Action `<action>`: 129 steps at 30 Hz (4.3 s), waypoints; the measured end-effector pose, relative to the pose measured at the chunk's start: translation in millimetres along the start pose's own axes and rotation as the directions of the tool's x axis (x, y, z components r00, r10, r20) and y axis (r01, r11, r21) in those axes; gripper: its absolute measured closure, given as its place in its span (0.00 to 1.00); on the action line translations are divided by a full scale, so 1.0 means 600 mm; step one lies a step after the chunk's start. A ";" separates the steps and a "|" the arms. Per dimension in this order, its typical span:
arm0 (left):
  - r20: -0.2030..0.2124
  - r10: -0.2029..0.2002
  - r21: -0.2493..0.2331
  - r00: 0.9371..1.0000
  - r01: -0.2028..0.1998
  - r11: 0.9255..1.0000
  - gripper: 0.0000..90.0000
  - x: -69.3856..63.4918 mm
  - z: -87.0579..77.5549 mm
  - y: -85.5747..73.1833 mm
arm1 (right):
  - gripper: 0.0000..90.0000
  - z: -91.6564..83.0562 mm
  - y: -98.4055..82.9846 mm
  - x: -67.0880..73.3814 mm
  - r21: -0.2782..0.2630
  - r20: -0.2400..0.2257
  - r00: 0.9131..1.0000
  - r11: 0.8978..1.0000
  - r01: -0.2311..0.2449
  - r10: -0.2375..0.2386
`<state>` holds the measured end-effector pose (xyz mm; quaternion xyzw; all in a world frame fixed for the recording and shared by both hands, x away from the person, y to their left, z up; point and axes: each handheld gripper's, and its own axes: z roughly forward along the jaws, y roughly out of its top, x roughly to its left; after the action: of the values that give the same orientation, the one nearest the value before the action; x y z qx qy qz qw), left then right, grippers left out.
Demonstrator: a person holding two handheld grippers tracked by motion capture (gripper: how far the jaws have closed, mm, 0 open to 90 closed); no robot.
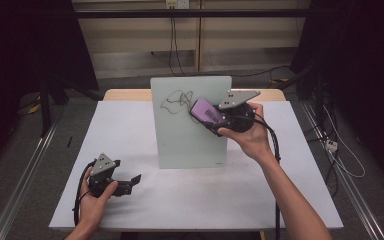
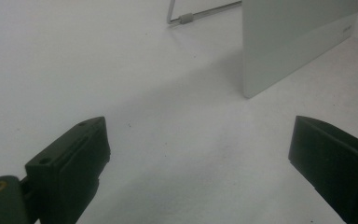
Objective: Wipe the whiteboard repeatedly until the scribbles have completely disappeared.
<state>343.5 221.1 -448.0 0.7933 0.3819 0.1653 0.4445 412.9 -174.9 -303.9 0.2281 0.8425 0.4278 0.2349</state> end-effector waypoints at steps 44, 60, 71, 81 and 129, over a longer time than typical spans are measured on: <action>-0.001 0.004 0.005 1.000 -0.004 1.000 0.06 0.001 0.000 -0.001 | 0.47 0.076 -0.017 0.070 0.080 -0.100 0.995 0.996 0.039 -0.031; -0.001 -0.001 0.003 1.000 0.001 1.000 0.06 0.001 -0.001 -0.001 | 0.47 0.035 0.063 0.015 -0.004 0.000 1.000 1.000 0.016 -0.016; 0.000 -0.001 0.002 1.000 0.001 1.000 0.06 -0.001 0.001 0.000 | 0.47 0.061 0.064 0.042 0.043 -0.008 0.998 0.997 0.070 -0.070; 0.000 0.003 0.006 1.000 -0.003 1.000 0.06 -0.001 0.000 -0.001 | 0.46 0.093 0.047 0.069 0.062 -0.075 0.995 0.995 0.075 -0.070; 0.000 0.003 -0.001 1.000 -0.003 1.000 0.06 0.001 -0.002 0.001 | 0.46 0.112 0.062 0.086 0.079 -0.078 0.994 0.994 0.076 -0.070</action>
<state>343.6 222.1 -447.3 0.7936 0.3804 0.1661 0.4449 419.0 -83.4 -318.6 0.1903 0.8753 0.3925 0.2088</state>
